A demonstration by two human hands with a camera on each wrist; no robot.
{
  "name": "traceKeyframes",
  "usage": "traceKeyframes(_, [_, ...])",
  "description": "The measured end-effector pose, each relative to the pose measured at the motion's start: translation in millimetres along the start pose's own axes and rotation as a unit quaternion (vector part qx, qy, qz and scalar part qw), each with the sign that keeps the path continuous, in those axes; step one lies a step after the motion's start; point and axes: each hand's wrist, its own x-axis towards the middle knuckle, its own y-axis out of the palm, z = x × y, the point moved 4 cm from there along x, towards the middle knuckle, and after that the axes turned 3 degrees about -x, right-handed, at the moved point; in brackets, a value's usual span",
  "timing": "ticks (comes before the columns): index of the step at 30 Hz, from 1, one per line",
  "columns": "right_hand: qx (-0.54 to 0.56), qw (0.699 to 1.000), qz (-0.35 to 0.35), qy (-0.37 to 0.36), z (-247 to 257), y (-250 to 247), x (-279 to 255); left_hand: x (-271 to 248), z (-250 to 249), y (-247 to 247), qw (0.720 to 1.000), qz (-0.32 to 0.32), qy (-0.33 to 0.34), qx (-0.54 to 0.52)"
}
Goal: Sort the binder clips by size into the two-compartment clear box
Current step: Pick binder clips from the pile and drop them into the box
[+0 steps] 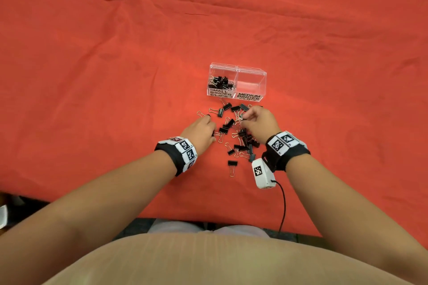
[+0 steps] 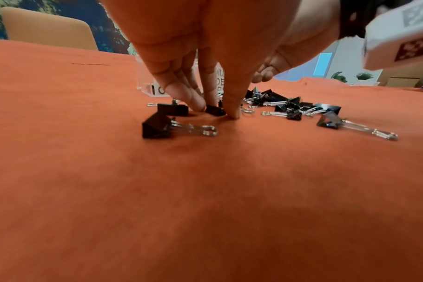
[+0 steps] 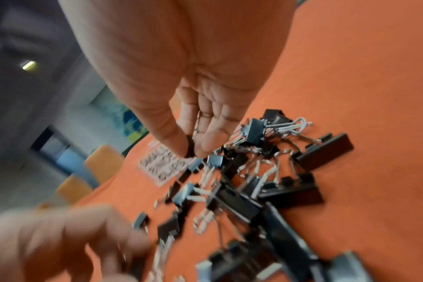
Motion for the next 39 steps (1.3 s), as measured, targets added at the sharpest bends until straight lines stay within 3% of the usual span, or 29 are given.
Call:
traceKeyframes(3, [0.093, 0.995, 0.003, 0.046, -1.9, -6.3, -0.5, -1.9, -1.8, -1.1, 1.000, -0.014, 0.000, -0.005])
traceKeyframes(8, [0.168, 0.980, 0.046, 0.096, 0.0, 3.9, 0.2, -4.3, 5.1, -10.8, 0.988, -0.050, -0.049, -0.135])
traceKeyframes(11, [0.076, 0.995, 0.034, 0.059, 7.5, 10.4, -1.0, -5.4, 5.1, -17.5, 0.974, -0.086, -0.082, -0.195])
traceKeyframes(13, [-0.023, 1.000, 0.012, 0.011, 12.5, 15.0, -1.6, -3.0, -2.1, -20.2, 0.975, -0.097, -0.068, -0.186])
traceKeyframes(18, [-0.211, 0.972, 0.056, -0.089, 13.7, 26.3, -1.5, 12.7, -25.4, -11.6, 0.992, -0.049, -0.029, -0.114])
traceKeyframes(23, [-0.209, 0.977, 0.006, -0.046, 9.0, 14.1, 0.4, 15.7, -32.1, -1.8, 0.999, 0.021, -0.035, -0.007])
traceKeyframes(30, [-0.104, 0.991, -0.079, 0.014, -13.0, -19.7, 0.4, 18.5, -13.8, -11.0, 0.996, -0.026, -0.067, -0.050])
traceKeyframes(39, [-0.207, 0.978, 0.018, -0.026, -21.4, 5.3, -24.6, 24.0, -25.0, -9.8, 0.996, -0.025, -0.083, -0.023])
